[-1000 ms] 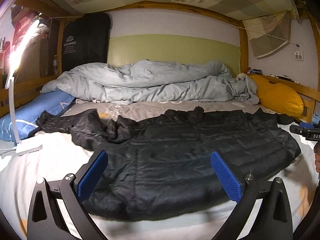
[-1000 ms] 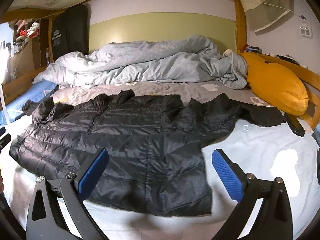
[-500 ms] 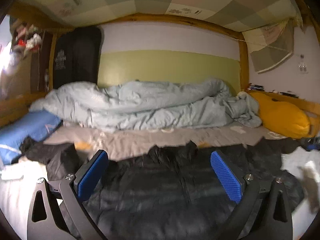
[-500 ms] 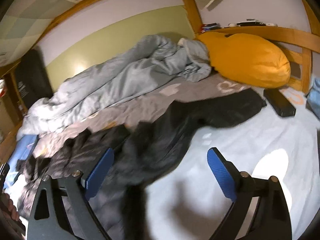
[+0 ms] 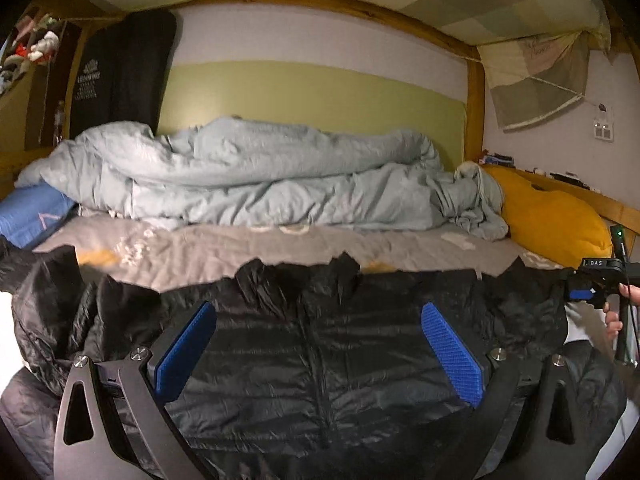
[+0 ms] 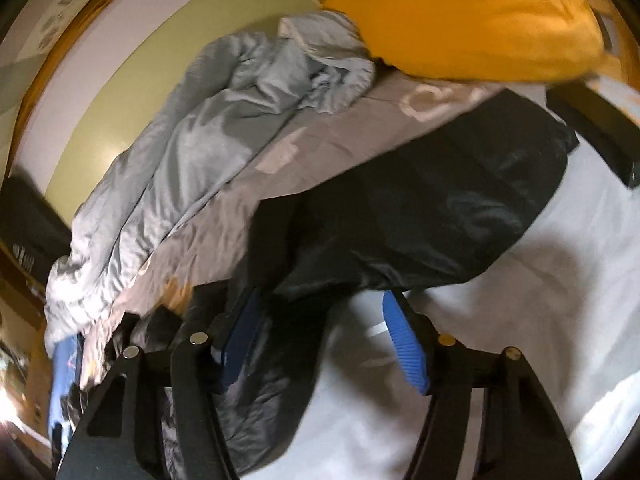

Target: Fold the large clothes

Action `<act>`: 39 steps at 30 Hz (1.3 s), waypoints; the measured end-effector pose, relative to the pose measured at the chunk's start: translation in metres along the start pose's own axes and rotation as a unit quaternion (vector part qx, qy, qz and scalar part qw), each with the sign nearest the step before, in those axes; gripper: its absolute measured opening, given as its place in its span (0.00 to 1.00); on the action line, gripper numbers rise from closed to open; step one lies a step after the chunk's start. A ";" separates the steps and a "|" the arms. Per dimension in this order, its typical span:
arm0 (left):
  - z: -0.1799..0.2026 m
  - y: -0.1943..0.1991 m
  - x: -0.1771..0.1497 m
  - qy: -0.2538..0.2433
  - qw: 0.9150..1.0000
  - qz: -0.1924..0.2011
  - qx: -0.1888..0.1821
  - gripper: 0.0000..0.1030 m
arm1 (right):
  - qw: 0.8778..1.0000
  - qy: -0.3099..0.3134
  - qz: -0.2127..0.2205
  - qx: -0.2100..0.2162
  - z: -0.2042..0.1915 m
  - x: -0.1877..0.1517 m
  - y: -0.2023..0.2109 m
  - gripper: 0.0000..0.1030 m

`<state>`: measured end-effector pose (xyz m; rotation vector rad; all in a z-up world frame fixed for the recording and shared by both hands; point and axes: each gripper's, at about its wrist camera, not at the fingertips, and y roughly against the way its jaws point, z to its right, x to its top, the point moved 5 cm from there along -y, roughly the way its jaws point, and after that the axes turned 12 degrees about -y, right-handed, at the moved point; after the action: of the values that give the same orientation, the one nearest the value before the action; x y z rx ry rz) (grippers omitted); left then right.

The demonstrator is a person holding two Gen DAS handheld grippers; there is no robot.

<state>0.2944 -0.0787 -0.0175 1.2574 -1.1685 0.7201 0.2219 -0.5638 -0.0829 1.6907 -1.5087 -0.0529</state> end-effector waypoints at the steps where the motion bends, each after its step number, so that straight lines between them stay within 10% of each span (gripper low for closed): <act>1: -0.001 0.002 0.000 0.001 1.000 0.002 -0.002 1.00 | 1.000 -0.008 0.004 0.004 0.005 0.003 0.000 0.61; 9: -0.003 0.002 -0.007 0.008 1.000 0.000 -0.003 1.00 | 0.995 -0.075 0.043 -0.041 0.047 0.026 -0.005 0.62; 12: -0.005 0.003 -0.007 0.011 1.000 0.003 -0.007 1.00 | 0.995 -0.074 0.055 -0.028 0.051 0.035 -0.009 0.48; 15: -0.004 0.003 -0.007 0.010 1.000 0.001 -0.006 1.00 | 0.997 -0.070 0.038 -0.010 0.050 0.036 -0.018 0.11; 19: -0.005 0.004 -0.007 0.009 1.000 0.004 -0.003 1.00 | 0.998 -0.023 0.059 -0.014 0.035 0.031 -0.005 0.05; 31: -0.016 0.023 0.002 0.007 1.000 0.027 0.000 1.00 | 0.988 0.069 0.109 0.090 -0.071 -0.004 0.100 0.04; 39: -0.111 0.059 0.014 0.056 0.994 0.034 0.088 1.00 | 0.958 0.217 0.048 0.179 -0.234 -0.120 0.118 0.04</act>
<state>0.2742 0.0381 0.0254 1.3098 -1.0776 0.9508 0.2212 -0.3254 0.0793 1.7543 -1.3115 0.6399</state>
